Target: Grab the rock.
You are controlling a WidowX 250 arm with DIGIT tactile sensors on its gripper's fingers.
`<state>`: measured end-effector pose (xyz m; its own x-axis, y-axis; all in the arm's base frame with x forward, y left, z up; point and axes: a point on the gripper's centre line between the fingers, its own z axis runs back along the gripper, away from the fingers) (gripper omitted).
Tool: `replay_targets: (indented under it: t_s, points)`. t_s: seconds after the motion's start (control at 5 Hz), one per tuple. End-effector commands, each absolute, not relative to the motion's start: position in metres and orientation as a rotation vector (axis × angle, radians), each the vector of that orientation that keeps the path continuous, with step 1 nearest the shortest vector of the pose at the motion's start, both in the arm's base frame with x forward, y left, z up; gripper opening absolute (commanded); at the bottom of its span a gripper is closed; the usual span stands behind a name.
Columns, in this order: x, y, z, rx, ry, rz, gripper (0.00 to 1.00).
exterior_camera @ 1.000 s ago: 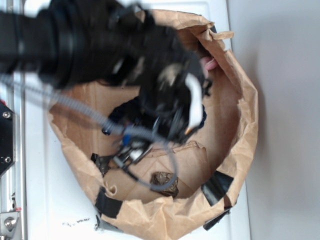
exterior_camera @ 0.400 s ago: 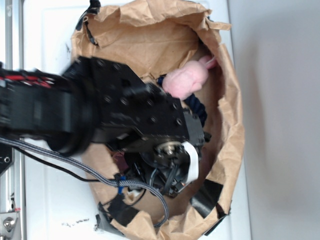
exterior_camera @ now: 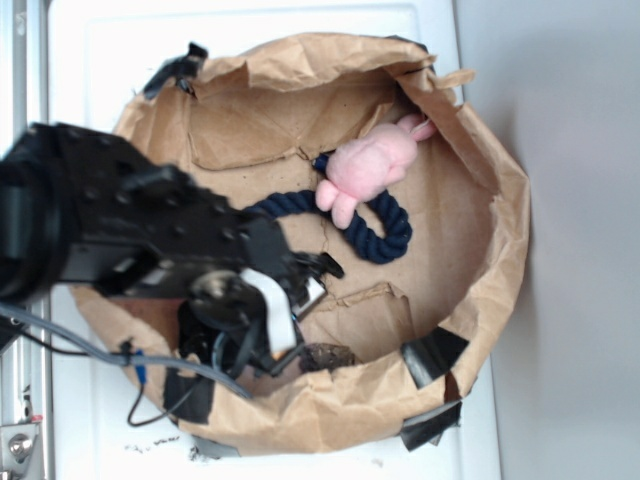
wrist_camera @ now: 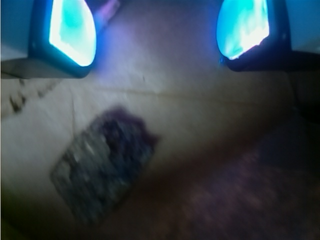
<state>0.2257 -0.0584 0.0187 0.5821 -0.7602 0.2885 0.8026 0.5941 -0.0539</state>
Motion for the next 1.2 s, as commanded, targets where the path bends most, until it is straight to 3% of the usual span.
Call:
replay_targets:
  t_s: [0.0, 0.4, 0.6, 0.8, 1.0]
  points:
    - [0.211, -0.071, 0.012, -0.168, -0.185, -0.955, 1.0]
    - [0.211, -0.071, 0.012, -0.168, -0.185, -0.955, 1.0]
    - [0.261, -0.093, 0.049, -0.201, -0.197, -0.945, 1.0]
    - [0.311, -0.097, 0.069, -0.23, -0.214, -0.929, 1.0]
    - [0.345, -0.096, 0.081, -0.251, -0.234, -0.946, 1.0]
